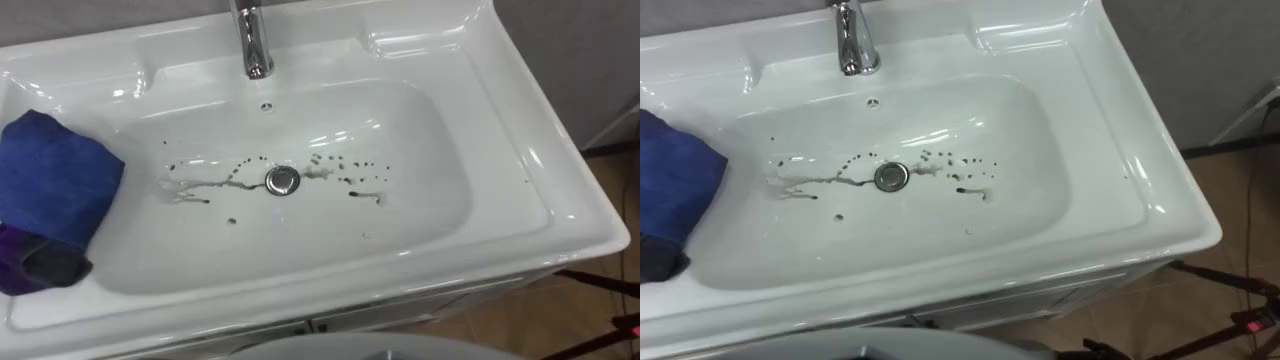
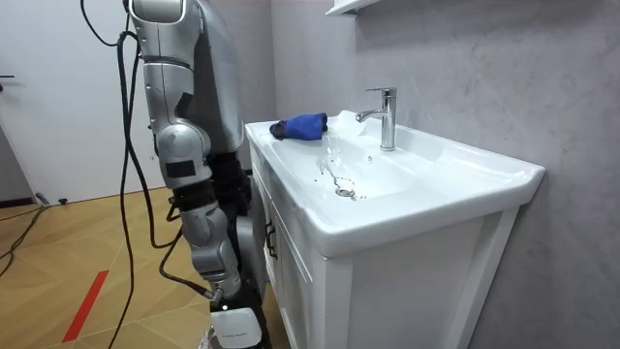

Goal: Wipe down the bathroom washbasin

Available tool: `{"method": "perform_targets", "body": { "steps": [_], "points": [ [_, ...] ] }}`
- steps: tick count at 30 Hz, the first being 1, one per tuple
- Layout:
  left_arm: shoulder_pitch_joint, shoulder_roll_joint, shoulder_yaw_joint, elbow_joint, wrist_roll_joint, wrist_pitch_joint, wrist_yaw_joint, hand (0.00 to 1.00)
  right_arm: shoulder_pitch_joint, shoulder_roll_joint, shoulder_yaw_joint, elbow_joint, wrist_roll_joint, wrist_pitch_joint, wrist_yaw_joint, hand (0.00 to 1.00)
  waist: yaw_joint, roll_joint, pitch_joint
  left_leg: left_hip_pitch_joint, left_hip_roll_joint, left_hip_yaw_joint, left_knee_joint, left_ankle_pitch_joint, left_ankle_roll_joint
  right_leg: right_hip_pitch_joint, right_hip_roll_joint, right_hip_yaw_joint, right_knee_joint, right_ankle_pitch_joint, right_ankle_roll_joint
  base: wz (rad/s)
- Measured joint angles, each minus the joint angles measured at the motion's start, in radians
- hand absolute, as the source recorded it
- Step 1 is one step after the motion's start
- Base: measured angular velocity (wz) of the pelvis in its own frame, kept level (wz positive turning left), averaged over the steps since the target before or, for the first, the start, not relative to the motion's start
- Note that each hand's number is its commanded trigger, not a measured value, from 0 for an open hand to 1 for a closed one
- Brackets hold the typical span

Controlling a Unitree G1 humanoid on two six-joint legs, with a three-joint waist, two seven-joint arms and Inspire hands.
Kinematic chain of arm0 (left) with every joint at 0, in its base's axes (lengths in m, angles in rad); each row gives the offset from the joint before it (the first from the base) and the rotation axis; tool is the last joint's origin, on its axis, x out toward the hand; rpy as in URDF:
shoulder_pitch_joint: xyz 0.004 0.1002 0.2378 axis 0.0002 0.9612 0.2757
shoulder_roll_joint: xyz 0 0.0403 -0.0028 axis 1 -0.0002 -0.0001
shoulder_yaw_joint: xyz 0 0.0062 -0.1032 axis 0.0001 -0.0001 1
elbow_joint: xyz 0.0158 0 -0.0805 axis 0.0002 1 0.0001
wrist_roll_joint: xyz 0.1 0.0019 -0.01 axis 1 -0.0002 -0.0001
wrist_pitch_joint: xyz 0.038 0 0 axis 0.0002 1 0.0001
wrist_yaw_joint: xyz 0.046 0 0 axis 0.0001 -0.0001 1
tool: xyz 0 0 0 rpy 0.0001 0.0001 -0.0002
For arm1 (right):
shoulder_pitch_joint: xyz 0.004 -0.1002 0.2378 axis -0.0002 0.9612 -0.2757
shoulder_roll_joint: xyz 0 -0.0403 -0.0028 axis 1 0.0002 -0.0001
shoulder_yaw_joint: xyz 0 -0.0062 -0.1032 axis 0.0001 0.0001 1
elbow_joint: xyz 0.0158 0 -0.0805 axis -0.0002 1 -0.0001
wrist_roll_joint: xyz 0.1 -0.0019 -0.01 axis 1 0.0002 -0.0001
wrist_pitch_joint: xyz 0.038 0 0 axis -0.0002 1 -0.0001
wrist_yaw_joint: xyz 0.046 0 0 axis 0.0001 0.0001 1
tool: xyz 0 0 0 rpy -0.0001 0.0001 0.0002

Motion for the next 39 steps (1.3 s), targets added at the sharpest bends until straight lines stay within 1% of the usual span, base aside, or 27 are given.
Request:
{"method": "perform_targets", "body": {
  "steps": [10,12,16,22,24,27,29,31,33,36,39],
  "points": [
    [-0.006,0.000,-0.004,0.001,0.000,-0.003,-0.009,0.00,-0.005,0.000,0.000,0.006,-0.011,0.000,-0.001,0.00,-0.002,0.000,0.0033,0.008,0.002,-0.002,0.001,0.000,-0.001,0.014,0.001,-0.007,-0.002,0.002,-0.001,0.01],
    [-0.009,0.000,-0.020,0.003,0.000,-0.002,-0.010,0.00,-0.006,0.000,0.000,0.006,0.001,0.003,-0.001,0.00,-0.001,0.000,0.0032,0.007,0.002,-0.002,-0.001,-0.002,-0.002,0.014,0.002,-0.005,0.000,0.002,-0.001,0.00],
    [-0.010,0.000,-0.027,0.002,0.000,-0.001,-0.011,0.00,-0.008,0.000,0.001,0.006,0.002,0.008,-0.001,0.00,0.000,0.001,0.0035,0.000,0.002,0.000,0.002,-0.003,-0.002,0.008,0.002,0.006,-0.007,0.002,0.000,-0.01],
    [-0.016,-0.001,-0.025,0.002,-0.002,0.001,0.013,0.00,-0.009,-0.001,0.001,0.006,0.000,0.008,-0.001,0.00,0.000,0.002,0.0024,0.000,0.001,-0.004,0.006,-0.002,-0.001,0.007,0.002,-0.002,-0.004,0.003,0.000,0.01],
    [-0.014,-0.004,-0.014,0.003,-0.004,0.002,0.027,0.00,-0.009,-0.002,0.001,0.006,0.000,0.009,-0.001,0.00,0.000,0.003,0.0026,0.001,0.001,-0.005,0.006,-0.002,-0.002,0.009,0.002,-0.004,-0.004,0.003,0.000,0.00],
    [-0.008,-0.008,-0.005,0.003,-0.027,0.003,0.037,0.00,-0.009,-0.002,0.001,0.006,0.000,0.014,-0.002,0.00,0.000,0.003,0.0029,0.002,0.001,-0.007,0.006,-0.003,-0.002,0.012,0.002,-0.006,-0.005,0.003,0.000,0.00],
    [-0.004,-0.008,-0.006,0.003,-0.061,0.003,0.046,0.00,-0.009,-0.002,0.001,0.004,0.002,0.020,-0.002,0.00,-0.001,0.004,0.0030,0.001,0.001,-0.009,0.006,-0.003,-0.002,0.013,0.002,-0.009,-0.005,0.003,0.000,0.02],
    [0.000,-0.008,0.008,0.003,-0.065,0.003,0.049,0.00,-0.009,-0.003,0.000,0.004,0.000,0.021,-0.002,0.00,0.002,0.004,0.0032,0.001,0.001,-0.011,0.006,-0.003,-0.002,0.012,0.001,-0.010,-0.005,0.003,0.000,0.02],
    [0.013,-0.009,0.056,0.003,-0.083,-0.001,0.049,0.00,-0.011,-0.003,0.000,0.005,0.000,0.028,-0.002,0.00,0.009,0.002,0.0028,0.001,0.001,-0.011,0.010,-0.003,-0.002,0.013,0.001,-0.011,-0.005,0.003,0.000,0.00],
    [0.030,-0.010,0.091,0.003,-0.120,-0.004,0.048,0.00,-0.009,-0.003,-0.011,0.010,0.000,0.029,0.000,0.00,0.018,0.002,0.0031,-0.001,-0.001,-0.012,0.012,-0.003,-0.001,0.013,-0.001,-0.014,-0.006,0.002,0.000,0.00],
    [0.040,-0.010,0.113,0.004,-0.143,-0.006,0.050,0.00,-0.008,-0.002,-0.015,0.013,0.001,0.029,0.001,0.00,0.026,0.001,0.0033,-0.003,-0.003,-0.029,0.019,-0.003,-0.001,0.019,-0.003,-0.024,-0.011,0.001,0.001,0.11]
  ]
}}
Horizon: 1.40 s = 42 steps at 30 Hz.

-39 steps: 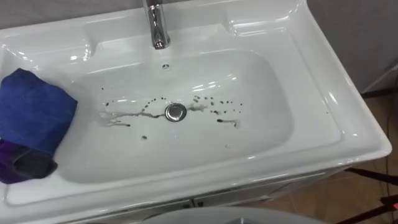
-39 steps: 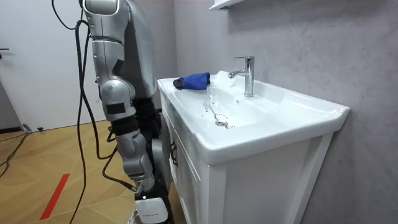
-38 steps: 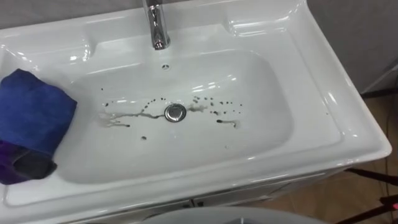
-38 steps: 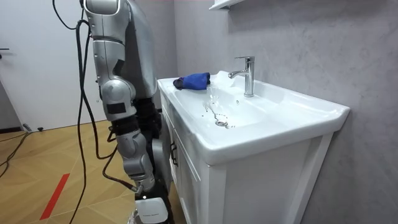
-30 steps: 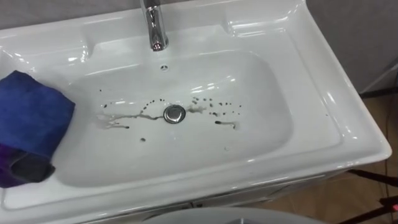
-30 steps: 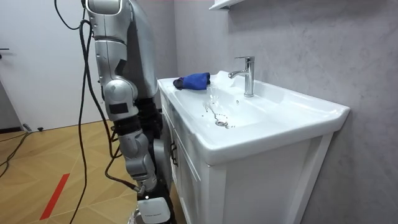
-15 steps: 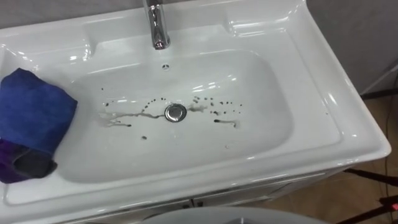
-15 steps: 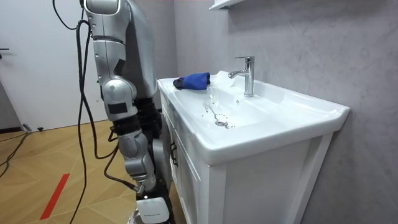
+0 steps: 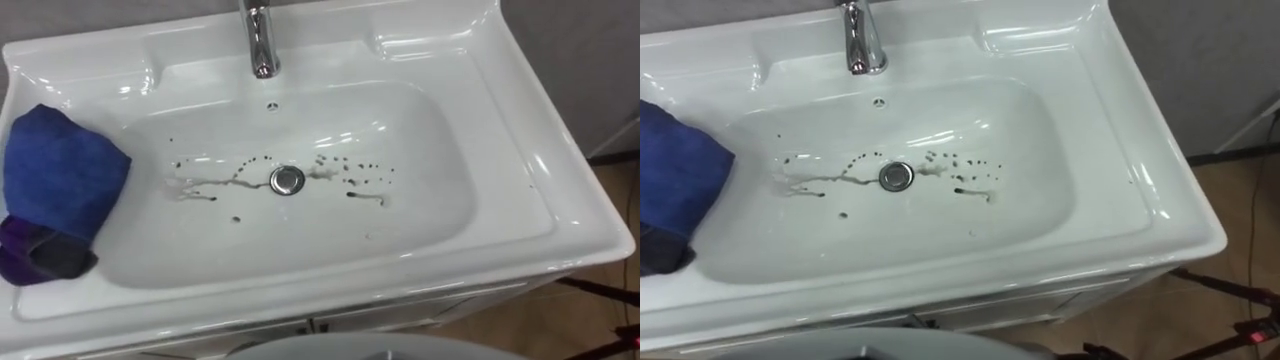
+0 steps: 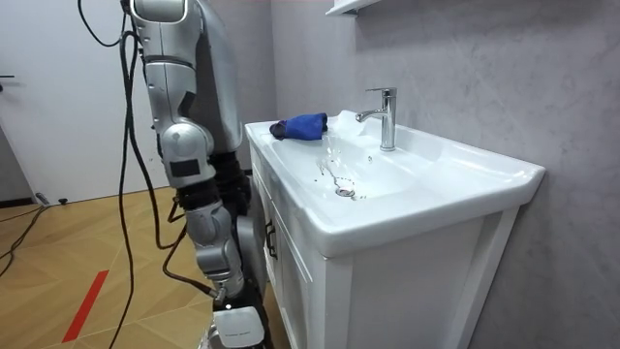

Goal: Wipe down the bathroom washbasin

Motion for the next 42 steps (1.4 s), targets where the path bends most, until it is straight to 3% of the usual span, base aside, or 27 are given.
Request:
{"method": "perform_targets", "body": {
  "steps": [5,10,13,16,18,20,23,26,28,30,36,39,42],
  "points": [
    [0.022,0.000,0.077,0.066,-0.180,-0.012,0.028,0.00,-0.003,-0.003,-0.007,0.031,0.000,0.001,0.000,0.00,0.027,0.003,-0.0009,0.002,-0.003,-0.022,0.001,0.000,0.000,0.017,0.000,-0.020,-0.009,-0.001,0.001,0.12],
    [0.054,0.020,0.182,0.067,-0.236,-0.005,0.041,0.00,-0.008,-0.016,-0.019,0.031,-0.037,0.033,0.001,0.00,0.055,0.017,-0.0023,0.001,-0.014,-0.051,0.006,0.000,0.000,0.033,-0.008,-0.056,-0.010,-0.007,0.003,0.21],
    [0.054,0.046,0.254,0.068,-0.301,-0.007,0.075,0.00,-0.010,-0.042,-0.024,0.030,-0.059,0.043,0.000,0.00,0.090,0.039,0.0008,-0.001,-0.020,-0.060,0.006,0.000,0.001,0.037,-0.013,-0.070,-0.008,-0.008,0.006,0.12],
    [0.051,0.082,0.373,0.065,-0.333,-0.013,0.112,0.00,-0.015,-0.068,-0.047,0.026,-0.086,0.043,0.001,0.00,0.128,0.067,0.0012,-0.012,-0.022,-0.070,0.006,0.001,0.001,0.033,-0.015,-0.075,-0.009,-0.009,0.007,0.07],
    [0.030,0.135,0.437,0.064,-0.342,-0.015,0.155,0.00,-0.016,-0.082,-0.077,0.018,-0.113,0.042,-0.002,0.00,0.138,0.088,0.0026,-0.023,-0.026,-0.086,0.010,0.002,0.002,0.028,-0.016,-0.093,-0.011,-0.009,0.007,0.23],
    [0.033,0.165,0.471,0.056,-0.356,-0.029,0.219,0.00,-0.022,-0.094,-0.082,0.013,-0.115,0.040,-0.004,0.00,0.141,0.105,0.0014,-0.024,-0.029,-0.090,0.008,0.003,0.003,0.028,-0.018,-0.096,-0.010,-0.013,0.008,0.10],
    [0.029,0.189,0.573,-0.019,-0.370,-0.041,0.320,0.00,-0.008,-0.110,-0.083,-0.001,-0.117,0.042,-0.026,0.00,0.165,0.126,-0.0002,-0.025,-0.033,-0.092,0.005,0.003,0.004,0.026,-0.021,-0.097,-0.010,-0.014,0.010,0.02],
    [0.011,0.233,0.639,-0.089,-0.376,-0.069,0.438,0.00,-0.004,-0.110,-0.100,0.001,-0.119,0.042,-0.046,0.00,0.177,0.127,-0.0029,-0.032,-0.035,-0.106,0.004,0.004,0.004,0.022,-0.021,-0.104,-0.010,-0.015,0.010,0.05],
    [0.006,0.241,0.684,-0.169,-0.389,-0.093,0.527,0.00,0.001,-0.110,-0.132,0.000,-0.120,0.040,-0.056,0.00,0.178,0.130,-0.0052,-0.031,-0.036,-0.107,0.004,0.004,0.004,0.021,-0.021,-0.103,-0.009,-0.014,0.010,-0.02],
    [-0.003,0.247,0.722,-0.282,-0.397,-0.130,0.632,0.00,0.013,-0.110,-0.141,-0.009,-0.118,0.038,-0.067,0.00,0.202,0.131,-0.0075,-0.031,-0.034,-0.098,0.000,0.004,0.004,0.012,-0.021,-0.094,-0.004,-0.014,0.010,-0.10],
    [-0.021,0.249,0.718,-0.527,-0.415,-0.189,0.836,0.00,0.026,-0.103,-0.121,-0.016,-0.120,0.019,-0.077,0.00,0.197,0.132,-0.0139,-0.029,-0.034,-0.093,0.002,0.005,0.006,0.010,-0.023,-0.094,0.008,-0.014,0.010,-0.02],
    [-0.026,0.249,0.692,-0.616,-0.414,-0.216,0.905,0.00,0.026,-0.094,-0.117,-0.022,-0.122,0.015,-0.077,0.00,0.194,0.129,-0.0170,-0.033,-0.033,-0.089,0.003,0.005,0.007,0.001,-0.023,-0.087,0.012,-0.014,0.010,-0.07],
    [-0.029,0.249,0.683,-0.690,-0.414,-0.220,0.944,0.00,0.030,-0.088,-0.104,-0.023,-0.119,0.007,-0.077,0.00,0.189,0.131,-0.0206,-0.031,-0.034,-0.088,0.003,0.006,0.008,0.000,-0.024,-0.084,0.016,-0.014,0.010,-0.02]
  ]
}}
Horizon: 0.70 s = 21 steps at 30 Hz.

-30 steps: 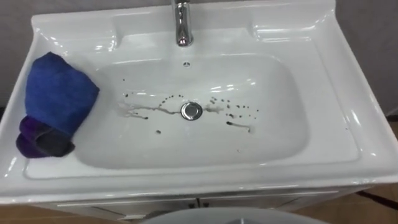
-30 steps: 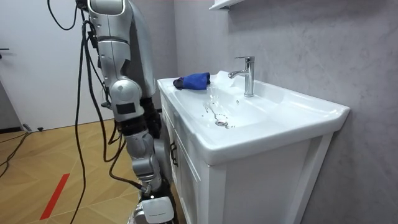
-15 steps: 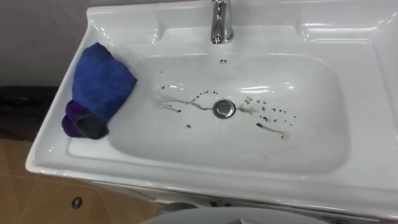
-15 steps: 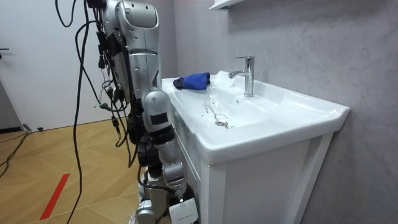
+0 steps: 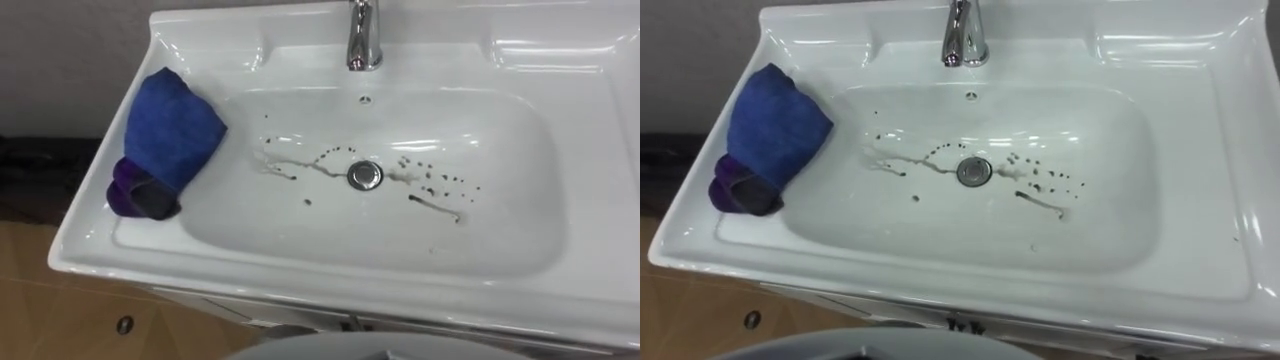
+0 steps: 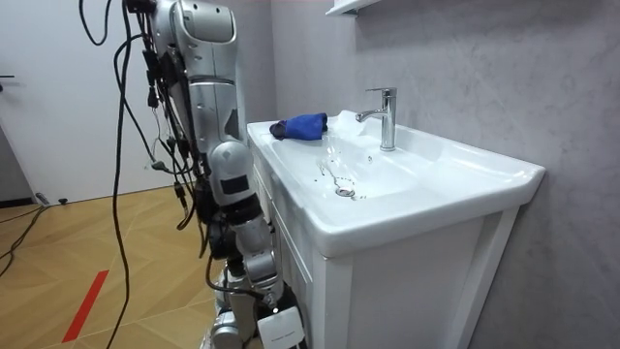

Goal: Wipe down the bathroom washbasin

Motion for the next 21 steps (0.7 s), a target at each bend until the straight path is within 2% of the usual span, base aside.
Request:
{"method": "perform_targets", "body": {
  "steps": [3,6,10,12,15,19,20,21],
  "points": [
    [-0.012,0.000,-0.004,-0.139,0.002,-0.031,0.034,0.00,0.002,0.002,0.019,-0.001,-0.019,-0.016,0.000,0.00,-0.003,-0.004,-0.0002,0.001,-0.001,0.000,0.002,0.002,0.003,-0.003,-0.003,0.000,0.008,0.000,0.000,0.00],
    [-0.012,0.000,-0.026,-0.231,0.037,-0.041,0.050,0.00,0.013,0.003,0.019,-0.024,-0.033,-0.019,0.000,0.00,-0.009,-0.003,0.0024,0.000,-0.003,-0.003,0.003,0.002,0.003,-0.002,-0.005,0.000,0.008,0.001,0.002,0.00],
    [-0.012,0.000,-0.059,-0.273,0.147,-0.057,0.055,0.00,0.011,0.002,0.020,-0.026,-0.034,-0.030,0.010,0.00,-0.030,-0.003,0.0053,-0.001,-0.002,-0.003,0.001,0.002,0.003,-0.002,-0.003,0.000,0.007,0.001,0.002,0.00],
    [-0.011,-0.001,-0.083,-0.307,0.187,-0.060,0.052,0.00,0.010,0.001,0.022,-0.021,-0.033,-0.032,0.020,0.00,-0.034,-0.005,0.0084,0.001,-0.002,0.000,-0.001,0.002,0.003,-0.002,-0.002,0.005,0.006,0.001,0.002,-0.02],
    [-0.010,-0.002,-0.099,-0.400,0.214,-0.064,0.032,0.00,0.002,0.006,0.028,-0.015,-0.030,-0.045,0.034,0.00,-0.059,-0.013,0.0193,-0.001,-0.003,0.000,-0.002,0.002,0.004,-0.002,-0.003,0.004,0.001,0.001,0.002,0.01],
    [-0.006,-0.009,-0.130,-0.475,0.304,-0.093,0.008,0.00,0.008,0.013,0.026,-0.015,-0.036,-0.067,0.046,0.00,-0.082,-0.025,0.0227,0.006,-0.003,0.001,-0.011,0.002,0.004,0.006,-0.002,0.003,-0.010,0.003,0.004,-0.01],
    [-0.007,-0.014,-0.147,-0.487,0.332,-0.099,-0.004,0.00,0.009,0.013,0.025,-0.013,-0.040,-0.076,0.048,0.00,-0.089,-0.029,0.0267,0.019,-0.003,0.005,-0.018,0.002,0.004,0.012,-0.002,0.010,-0.011,0.003,0.004,-0.07],
    [-0.007,-0.017,-0.157,-0.495,0.349,-0.099,-0.011,0.00,0.009,0.013,0.026,-0.011,-0.040,-0.078,0.049,0.00,-0.089,-0.029,0.0261,0.020,-0.002,0.007,-0.019,0.002,0.004,0.012,-0.001,0.013,-0.011,0.003,0.004,-0.12]
  ]
}}
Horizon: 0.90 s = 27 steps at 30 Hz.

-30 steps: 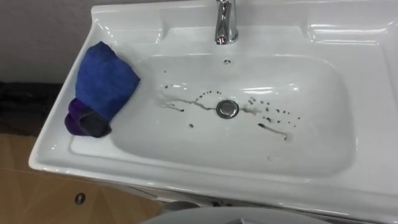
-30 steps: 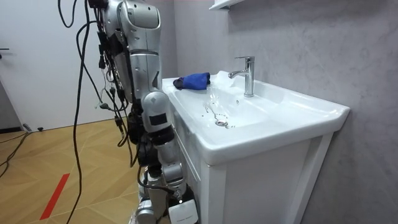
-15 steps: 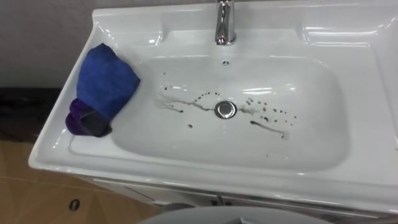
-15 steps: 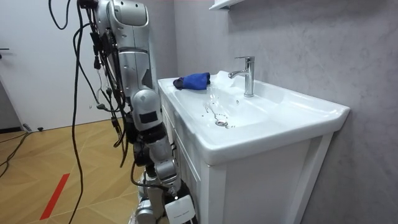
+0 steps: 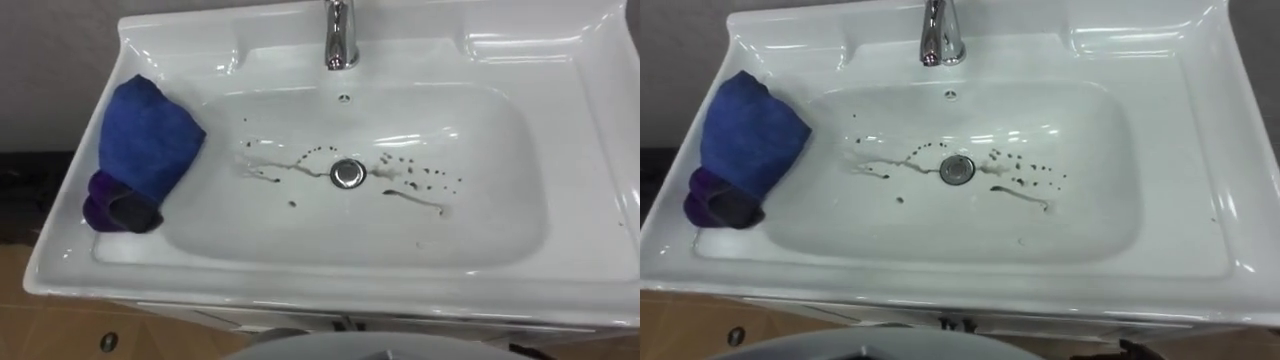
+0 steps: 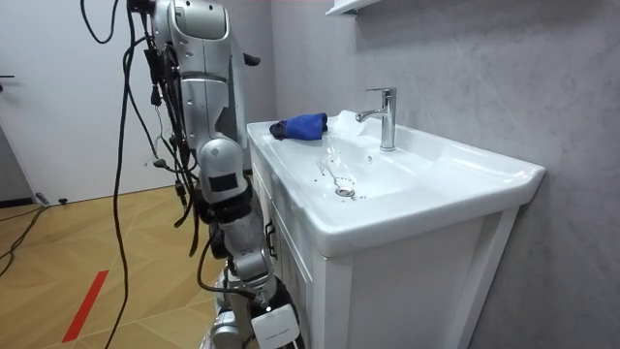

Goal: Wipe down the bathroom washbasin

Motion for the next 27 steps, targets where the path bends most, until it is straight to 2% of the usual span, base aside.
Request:
{"method": "perform_targets", "body": {
  "steps": [4,5,9,11,16,19,23,25,27],
  "points": [
    [-0.001,-0.018,-0.083,-0.023,0.069,-0.008,-0.061,0.00,-0.003,0.004,-0.003,0.002,0.005,-0.008,0.011,0.00,-0.025,-0.005,-0.0022,0.001,0.000,0.000,-0.009,0.000,0.000,0.002,0.002,0.003,-0.016,0.003,0.002,-0.03],
    [-0.001,-0.034,-0.109,-0.035,0.097,-0.008,-0.073,0.00,-0.003,0.004,-0.005,0.005,0.005,-0.009,0.013,0.00,-0.029,-0.005,-0.0028,0.001,0.000,0.001,-0.012,0.000,0.000,0.002,0.002,0.002,-0.016,0.003,0.002,0.00],
    [0.000,-0.059,-0.190,-0.051,0.156,-0.008,-0.124,0.00,-0.002,0.004,-0.003,0.023,0.004,-0.016,0.017,0.00,-0.031,-0.007,-0.0068,0.017,0.001,0.004,-0.030,0.000,0.000,0.002,0.004,0.019,-0.018,0.003,0.002,-0.10],
    [0.000,-0.068,-0.207,-0.069,0.161,-0.008,-0.146,0.00,-0.001,0.004,-0.003,0.022,0.006,-0.016,0.018,0.00,-0.031,-0.008,-0.0078,0.018,0.001,0.006,-0.034,0.000,0.000,0.001,0.004,0.025,-0.018,0.003,0.002,-0.08],
    [0.000,-0.071,-0.236,-0.079,0.181,-0.008,-0.178,0.00,0.002,0.003,0.006,0.023,0.005,-0.017,0.028,0.00,-0.032,-0.011,-0.0075,0.042,0.001,0.007,-0.049,0.000,0.000,0.010,0.004,0.035,-0.018,0.004,0.002,-0.08],
    [0.001,-0.085,-0.251,-0.079,0.202,-0.008,-0.198,0.00,0.000,0.003,0.013,0.026,0.005,-0.017,0.036,0.00,-0.046,-0.016,-0.0055,0.050,0.001,0.003,-0.053,0.000,0.000,0.018,0.004,0.032,-0.018,0.003,0.002,0.04],
    [0.003,-0.087,-0.317,-0.079,0.208,-0.008,-0.211,0.00,-0.003,0.004,0.035,0.035,0.006,-0.016,0.038,0.00,-0.048,-0.023,-0.0058,0.050,0.001,0.003,-0.053,0.000,0.000,0.020,0.004,0.033,-0.020,0.004,0.002,0.00],
    [0.003,-0.100,-0.341,-0.079,0.208,-0.008,-0.215,0.00,-0.003,0.006,0.036,0.035,0.006,-0.016,0.038,0.00,-0.052,-0.030,-0.0035,0.051,0.001,0.004,-0.053,0.000,0.000,0.021,0.004,0.033,-0.020,0.003,0.002,0.00],
    [0.003,-0.125,-0.365,-0.078,0.208,-0.008,-0.233,0.00,-0.003,0.009,0.036,0.035,0.006,-0.017,0.035,0.00,-0.055,-0.035,-0.0041,0.052,0.001,0.006,-0.053,0.000,0.000,0.021,0.004,0.036,-0.019,0.004,0.002,-0.04]
  ]
}}
